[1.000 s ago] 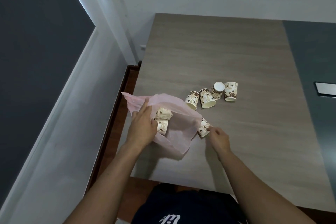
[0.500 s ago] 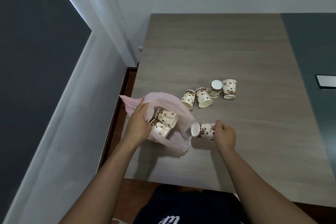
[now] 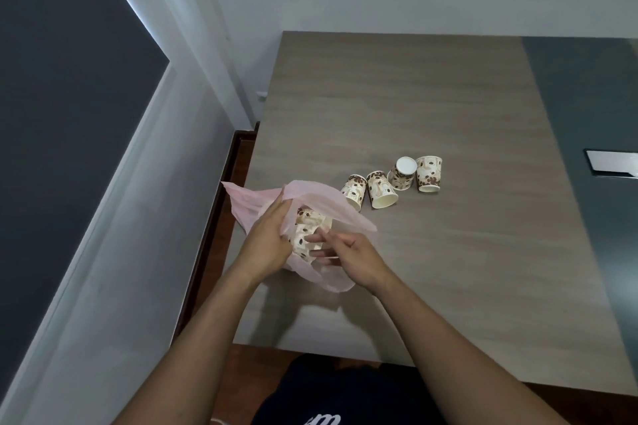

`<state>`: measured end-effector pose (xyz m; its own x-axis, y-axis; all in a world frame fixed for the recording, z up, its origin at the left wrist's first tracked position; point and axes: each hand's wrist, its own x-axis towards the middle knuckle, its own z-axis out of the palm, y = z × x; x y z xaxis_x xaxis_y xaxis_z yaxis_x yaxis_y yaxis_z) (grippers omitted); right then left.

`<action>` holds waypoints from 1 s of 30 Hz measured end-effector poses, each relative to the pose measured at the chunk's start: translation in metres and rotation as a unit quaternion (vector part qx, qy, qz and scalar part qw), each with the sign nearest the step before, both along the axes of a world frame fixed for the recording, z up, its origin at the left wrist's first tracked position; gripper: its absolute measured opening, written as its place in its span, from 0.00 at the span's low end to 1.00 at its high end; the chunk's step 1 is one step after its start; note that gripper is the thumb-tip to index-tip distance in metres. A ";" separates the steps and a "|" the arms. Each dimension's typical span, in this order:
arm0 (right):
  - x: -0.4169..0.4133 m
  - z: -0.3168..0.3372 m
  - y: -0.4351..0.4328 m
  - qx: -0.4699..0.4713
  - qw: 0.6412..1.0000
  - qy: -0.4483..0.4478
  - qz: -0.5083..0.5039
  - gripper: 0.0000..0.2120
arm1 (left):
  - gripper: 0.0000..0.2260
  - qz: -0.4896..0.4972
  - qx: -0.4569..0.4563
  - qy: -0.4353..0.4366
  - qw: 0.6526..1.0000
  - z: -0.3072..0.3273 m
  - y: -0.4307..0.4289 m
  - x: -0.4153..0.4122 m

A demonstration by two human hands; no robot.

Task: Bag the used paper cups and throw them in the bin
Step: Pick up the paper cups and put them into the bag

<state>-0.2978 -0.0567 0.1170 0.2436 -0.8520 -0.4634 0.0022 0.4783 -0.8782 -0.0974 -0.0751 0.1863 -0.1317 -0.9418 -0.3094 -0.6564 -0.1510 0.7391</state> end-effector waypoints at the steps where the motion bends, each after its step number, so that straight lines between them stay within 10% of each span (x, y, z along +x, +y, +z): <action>1: -0.001 0.000 -0.004 -0.002 0.999 0.015 -0.045 0.21 | 0.43 0.009 -0.002 0.006 1.000 0.004 0.000 0.003; 5: -0.021 -0.024 -0.012 -0.028 0.937 0.302 -0.174 0.22 | 0.39 0.035 -0.011 -0.001 0.999 0.016 0.003 0.016; 10: -0.030 -0.068 -0.020 0.074 0.920 0.384 0.021 0.46 | 0.30 0.051 -0.025 -0.001 0.998 0.031 0.010 0.036; 14: -0.011 -0.073 -0.042 0.051 0.919 0.380 0.089 0.07 | 0.28 0.047 -0.033 -0.006 0.998 0.041 0.017 0.051; 17: 0.010 -0.066 -0.058 0.017 0.910 0.401 0.105 0.06 | 0.32 0.052 -0.047 -0.009 0.997 0.042 0.019 0.061; 22: 0.033 -0.061 -0.058 0.062 0.815 0.481 0.318 0.54 | 0.36 0.055 -0.057 0.015 0.997 0.047 0.019 0.070; 24: 0.031 -0.074 -0.048 0.092 0.815 0.452 0.350 0.60 | 0.36 0.045 -0.063 0.021 0.997 0.045 0.019 0.072; 30: 0.025 -0.084 -0.036 0.010 0.911 0.389 0.139 0.07 | 0.38 0.080 -0.038 0.023 0.996 0.043 0.018 0.078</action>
